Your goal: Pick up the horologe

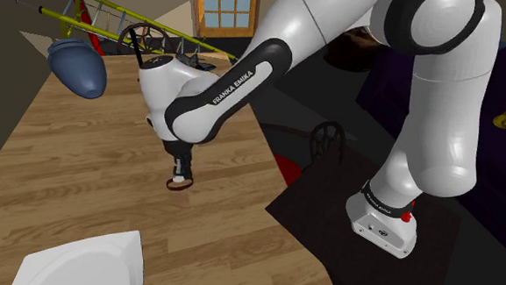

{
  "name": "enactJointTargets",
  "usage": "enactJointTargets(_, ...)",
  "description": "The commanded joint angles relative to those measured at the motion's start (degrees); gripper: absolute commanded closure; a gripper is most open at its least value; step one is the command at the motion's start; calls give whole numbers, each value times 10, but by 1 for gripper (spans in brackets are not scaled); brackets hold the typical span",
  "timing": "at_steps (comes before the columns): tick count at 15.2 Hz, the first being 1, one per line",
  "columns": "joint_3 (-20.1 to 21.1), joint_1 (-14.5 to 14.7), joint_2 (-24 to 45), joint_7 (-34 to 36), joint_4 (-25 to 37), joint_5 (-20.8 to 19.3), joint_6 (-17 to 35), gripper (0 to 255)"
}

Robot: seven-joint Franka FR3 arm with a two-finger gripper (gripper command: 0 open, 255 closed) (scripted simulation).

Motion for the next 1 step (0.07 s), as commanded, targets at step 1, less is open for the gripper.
enactJointTargets(1, 1, 0, -3, 0, 2, 1, -5, 255)
